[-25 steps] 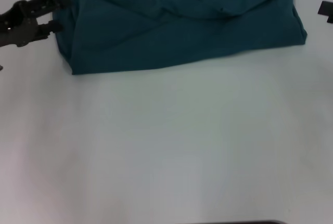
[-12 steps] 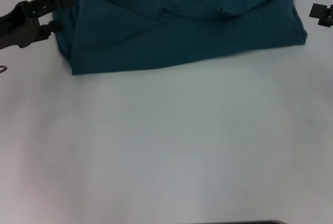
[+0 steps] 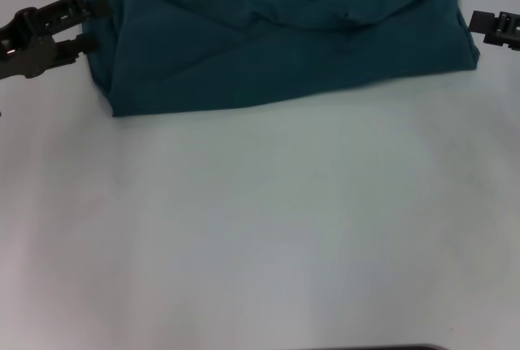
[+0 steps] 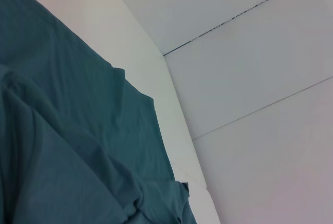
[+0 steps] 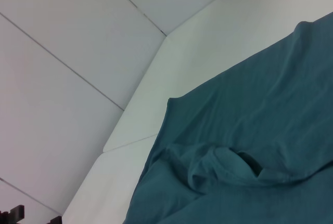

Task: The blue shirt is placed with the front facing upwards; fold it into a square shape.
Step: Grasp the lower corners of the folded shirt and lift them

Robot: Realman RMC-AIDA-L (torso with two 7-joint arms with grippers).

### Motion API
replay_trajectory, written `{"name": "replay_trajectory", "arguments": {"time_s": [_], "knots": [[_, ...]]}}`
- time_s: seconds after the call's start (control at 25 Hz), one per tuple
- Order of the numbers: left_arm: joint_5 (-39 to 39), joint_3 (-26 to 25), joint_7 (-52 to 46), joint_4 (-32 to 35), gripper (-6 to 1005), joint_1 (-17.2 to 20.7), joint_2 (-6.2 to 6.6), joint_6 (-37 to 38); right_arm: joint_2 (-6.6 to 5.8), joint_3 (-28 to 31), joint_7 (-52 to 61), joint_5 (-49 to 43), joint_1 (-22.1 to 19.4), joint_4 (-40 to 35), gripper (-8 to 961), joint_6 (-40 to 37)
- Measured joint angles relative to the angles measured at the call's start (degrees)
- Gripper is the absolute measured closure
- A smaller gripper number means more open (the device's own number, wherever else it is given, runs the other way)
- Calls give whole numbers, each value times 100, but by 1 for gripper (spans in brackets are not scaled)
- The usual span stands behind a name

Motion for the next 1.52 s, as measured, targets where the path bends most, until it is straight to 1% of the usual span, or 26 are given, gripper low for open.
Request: {"name": "replay_trajectory", "arguments": {"time_s": [0.2,0.24,0.28,0.36,0.56,0.72,0.88,1.04,1.16,1.2,1.24,1.32,1.4,1.44,1.52], "knots": [[-22,-222,-81,4,74,46,-32,-62,-17,2,36,-9,26,4,29,-17],[-39,-444,-147,14,74,68,-72,-78,-25,2,56,-9,31,4,29,-19],[-41,-552,-161,19,74,78,-97,-68,-31,2,76,-9,35,5,28,-20],[-35,-574,-153,21,75,81,-106,-47,-40,2,109,-9,43,5,28,-20],[189,-369,-125,26,76,89,-17,-33,-56,-14,142,-12,72,5,28,-35],[297,-307,-526,63,76,90,52,-25,-87,-78,162,-62,109,4,28,-37],[248,-412,-877,263,77,88,73,-66,-95,-86,221,-310,211,-29,28,-42],[222,-524,-935,402,78,56,76,-150,-97,-82,235,-438,318,-12,28,-17],[247,-470,-938,403,78,42,84,-249,-97,-85,303,-445,368,-7,29,-3],[263,-400,-934,403,78,37,107,-259,-97,-88,347,-447,387,-10,29,-3],[272,-326,-909,403,78,33,134,-256,-98,-89,381,-449,402,-18,29,-2],[265,-204,-723,406,79,14,229,-108,-105,-90,440,-450,433,-35,29,2],[198,-249,-347,434,79,-13,306,203,-123,-90,457,-450,462,-29,29,9],[143,-322,-179,456,79,-19,317,334,-130,-90,458,-450,481,-17,29,16],[-62,-578,135,568,79,-8,282,557,-134,-90,458,-450,499,-7,29,42]]}}
